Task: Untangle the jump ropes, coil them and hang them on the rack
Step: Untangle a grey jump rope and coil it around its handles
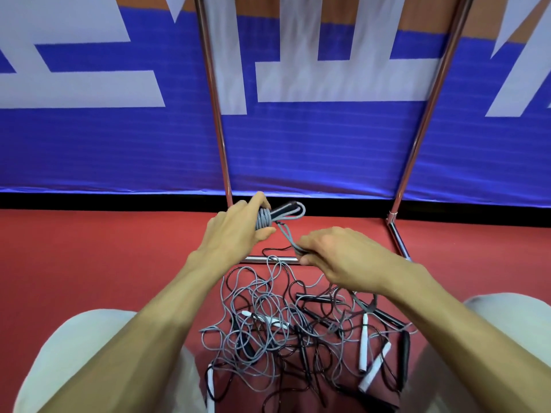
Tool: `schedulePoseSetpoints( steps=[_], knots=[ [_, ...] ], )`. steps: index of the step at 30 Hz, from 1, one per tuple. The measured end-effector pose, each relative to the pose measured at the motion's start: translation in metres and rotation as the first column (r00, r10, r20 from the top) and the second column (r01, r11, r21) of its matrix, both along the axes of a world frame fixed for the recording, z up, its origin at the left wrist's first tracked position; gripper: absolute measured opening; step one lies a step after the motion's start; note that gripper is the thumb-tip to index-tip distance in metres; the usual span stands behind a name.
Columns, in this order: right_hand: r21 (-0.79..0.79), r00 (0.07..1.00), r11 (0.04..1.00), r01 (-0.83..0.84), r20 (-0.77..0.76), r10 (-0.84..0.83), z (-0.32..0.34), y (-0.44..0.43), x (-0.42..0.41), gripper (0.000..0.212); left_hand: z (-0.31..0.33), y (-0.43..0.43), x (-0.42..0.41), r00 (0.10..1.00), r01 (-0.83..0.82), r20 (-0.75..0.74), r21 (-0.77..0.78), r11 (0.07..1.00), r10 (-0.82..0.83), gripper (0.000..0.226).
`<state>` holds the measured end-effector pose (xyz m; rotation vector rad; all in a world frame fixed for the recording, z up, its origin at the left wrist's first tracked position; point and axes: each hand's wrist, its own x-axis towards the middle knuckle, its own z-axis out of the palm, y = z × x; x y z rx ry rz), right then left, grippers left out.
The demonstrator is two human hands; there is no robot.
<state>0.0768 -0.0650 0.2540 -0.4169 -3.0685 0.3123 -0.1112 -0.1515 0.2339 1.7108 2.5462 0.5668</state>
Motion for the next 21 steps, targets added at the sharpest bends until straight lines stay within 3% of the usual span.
schedulePoseSetpoints(
  steps=[5,9,11,14,18,21],
  knots=[
    [0.226,0.959,0.965,-0.135,-0.214,0.185,0.006,0.003,0.001,0.012,0.006,-0.003,0.014,0.986,0.143,-0.056,-0.212,0.967,-0.158,0.029],
    [0.259,0.921,0.965,-0.043,-0.365,0.139,0.006,0.01,0.002,0.01,0.016,-0.007,0.027,0.959,0.247,-0.066,-0.279,0.928,-0.275,0.018],
    [0.251,0.893,0.967,0.037,-0.444,0.081,0.007,0.016,0.002,0.019,0.02,-0.009,0.033,0.947,0.277,-0.077,-0.285,0.917,-0.31,0.032],
    [0.244,0.866,0.963,0.115,-0.5,0.023,0.005,0.025,0.001,0.025,0.025,-0.012,0.042,0.947,0.297,-0.047,-0.251,0.921,-0.318,0.043],
    [0.105,0.858,0.986,0.13,-0.51,-0.059,-0.001,0.033,0.002,0.016,0.028,-0.019,0.045,0.936,0.351,0.063,-0.114,0.929,-0.346,0.026],
    [-0.039,0.868,0.992,0.119,-0.48,-0.124,-0.006,0.041,0.0,0.027,0.031,-0.024,0.039,0.897,0.377,0.23,0.05,0.925,-0.378,0.023]
  ],
)
